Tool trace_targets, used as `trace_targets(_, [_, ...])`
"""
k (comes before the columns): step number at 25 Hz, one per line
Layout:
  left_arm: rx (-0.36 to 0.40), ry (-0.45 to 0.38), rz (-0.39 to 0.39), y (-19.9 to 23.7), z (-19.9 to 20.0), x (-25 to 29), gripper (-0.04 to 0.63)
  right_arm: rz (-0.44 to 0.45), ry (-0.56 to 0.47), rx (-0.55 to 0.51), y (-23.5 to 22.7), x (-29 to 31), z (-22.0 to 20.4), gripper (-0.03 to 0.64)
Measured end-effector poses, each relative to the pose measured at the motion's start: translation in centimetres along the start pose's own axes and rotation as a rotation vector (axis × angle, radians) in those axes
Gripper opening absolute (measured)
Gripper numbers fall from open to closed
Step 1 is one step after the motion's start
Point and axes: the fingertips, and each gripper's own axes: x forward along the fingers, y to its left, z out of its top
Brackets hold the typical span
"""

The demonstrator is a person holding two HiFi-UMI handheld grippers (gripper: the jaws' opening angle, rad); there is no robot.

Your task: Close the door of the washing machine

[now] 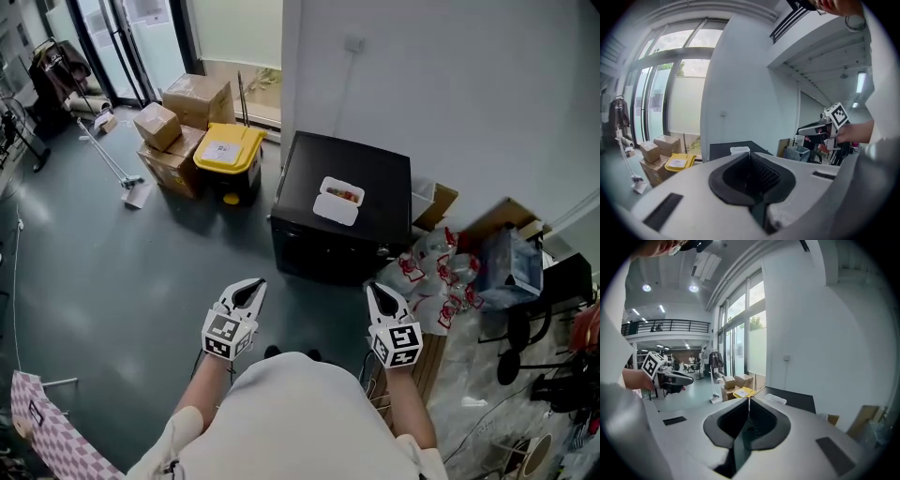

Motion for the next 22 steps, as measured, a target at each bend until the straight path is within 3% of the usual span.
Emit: trace_targets(22, [0.005, -0.006, 0.044, -1.5, 0.9, 0.3, 0.009, 0.01, -0.062, 0.041, -1.6, -1.7, 0.6, 0.032])
